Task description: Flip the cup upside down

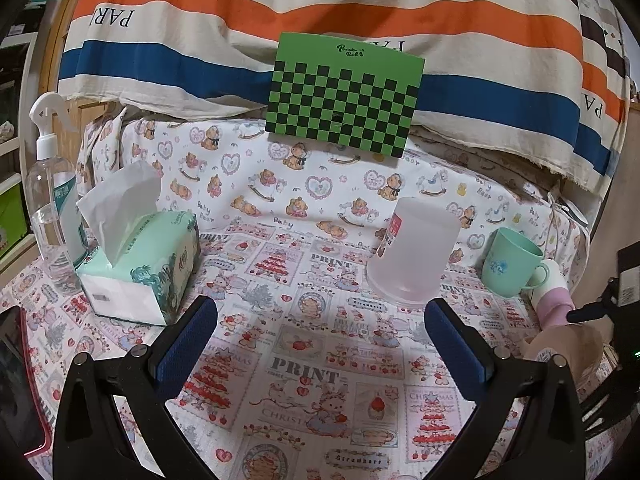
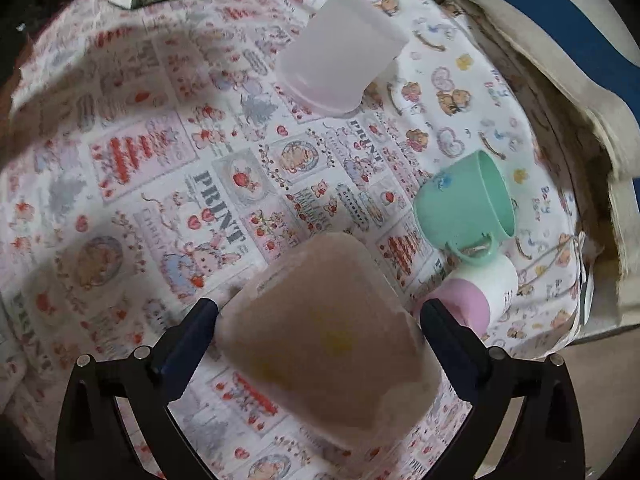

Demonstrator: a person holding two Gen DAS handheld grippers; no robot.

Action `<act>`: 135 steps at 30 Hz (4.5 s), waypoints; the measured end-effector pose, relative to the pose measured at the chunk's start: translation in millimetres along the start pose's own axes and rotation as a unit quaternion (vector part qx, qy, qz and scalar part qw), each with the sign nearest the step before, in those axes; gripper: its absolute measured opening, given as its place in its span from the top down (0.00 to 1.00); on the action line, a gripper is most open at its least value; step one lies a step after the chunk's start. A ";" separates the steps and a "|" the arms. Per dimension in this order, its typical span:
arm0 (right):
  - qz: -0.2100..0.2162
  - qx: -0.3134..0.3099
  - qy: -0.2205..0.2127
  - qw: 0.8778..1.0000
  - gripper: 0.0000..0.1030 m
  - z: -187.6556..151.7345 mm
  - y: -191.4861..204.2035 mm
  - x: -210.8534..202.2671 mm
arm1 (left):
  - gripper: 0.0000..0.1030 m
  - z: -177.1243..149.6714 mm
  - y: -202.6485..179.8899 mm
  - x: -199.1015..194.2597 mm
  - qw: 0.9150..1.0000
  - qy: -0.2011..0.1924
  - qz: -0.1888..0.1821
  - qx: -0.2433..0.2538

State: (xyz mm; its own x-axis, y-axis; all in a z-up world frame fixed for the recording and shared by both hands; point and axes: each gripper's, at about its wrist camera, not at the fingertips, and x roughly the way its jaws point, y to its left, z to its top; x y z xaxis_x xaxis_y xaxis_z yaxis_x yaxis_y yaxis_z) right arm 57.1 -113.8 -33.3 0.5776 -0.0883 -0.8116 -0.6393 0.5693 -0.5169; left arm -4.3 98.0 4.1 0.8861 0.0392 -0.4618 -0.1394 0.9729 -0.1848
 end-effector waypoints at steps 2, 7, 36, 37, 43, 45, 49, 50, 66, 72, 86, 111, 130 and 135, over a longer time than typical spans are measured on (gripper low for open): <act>-0.004 0.008 0.000 1.000 0.01 0.8 0.0 4.7 | 0.00 0.1 -0.2 0.5 1.000 0.001 -0.001 0.000; -0.010 0.040 -0.024 0.999 0.05 4.1 -4.3 4.6 | 0.00 -1.0 -1.3 0.8 1.000 0.001 0.002 0.004; 0.173 0.333 -0.254 0.891 0.16 -23.9 -66.3 -32.4 | 0.00 -1.6 -1.1 -1.5 1.000 -0.006 0.005 0.007; 0.170 0.328 -0.252 0.895 0.13 -24.3 -64.1 -33.3 | 0.00 -1.4 -1.8 -1.8 1.000 -0.007 0.005 0.009; 0.110 0.301 -0.191 0.928 0.12 -7.1 -42.4 -20.6 | 0.00 -1.8 -4.5 -0.8 1.000 -0.005 0.009 0.017; 0.110 0.317 -0.192 0.922 0.16 -5.0 -42.8 -17.3 | 0.00 -1.7 -4.4 -0.7 1.000 -0.005 0.008 0.016; 0.118 0.334 -0.209 0.911 0.16 3.3 -43.9 -15.7 | 0.00 -2.2 -5.1 -0.5 1.000 -0.004 0.007 0.017; 0.116 0.337 -0.212 0.910 0.16 7.5 -43.4 -16.0 | 0.00 -2.3 -5.0 -0.5 1.000 -0.004 0.008 0.017; 0.094 0.350 -0.296 0.884 0.00 -43.8 -26.6 -41.0 | 0.00 -6.6 -26.2 0.2 0.998 -0.002 -0.028 0.059; 0.066 0.383 -0.340 0.856 0.00 -77.9 -32.8 -55.6 | 0.00 -8.2 -27.6 -5.9 0.996 -0.013 -0.076 0.038; -0.002 0.383 -0.353 0.854 0.00 -108.4 -12.3 -70.0 | 0.00 -21.2 -50.9 -33.6 0.991 -0.060 -0.094 0.079; -0.017 0.386 -0.347 0.855 0.00 -108.5 -9.9 -70.3 | 0.00 -30.7 -65.0 -19.0 0.990 -0.027 -0.057 0.128; -0.031 0.397 -0.331 0.855 0.00 -108.2 -14.1 -66.9 | 0.00 -32.2 -67.1 -19.4 0.989 -0.028 -0.057 0.135; -0.031 0.398 -0.331 0.855 0.00 -108.0 -13.7 -67.3 | 0.00 -32.1 -67.5 -19.2 0.989 -0.029 -0.057 0.137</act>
State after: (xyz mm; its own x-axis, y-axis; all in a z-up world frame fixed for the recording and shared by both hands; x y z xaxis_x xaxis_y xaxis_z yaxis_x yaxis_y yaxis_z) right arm -27.8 -203.9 -1.0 0.9270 0.1942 -0.3209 -0.2018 0.9794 0.0096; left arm -26.1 24.3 -2.4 0.9142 -0.0687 -0.3993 0.0804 0.9967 0.0126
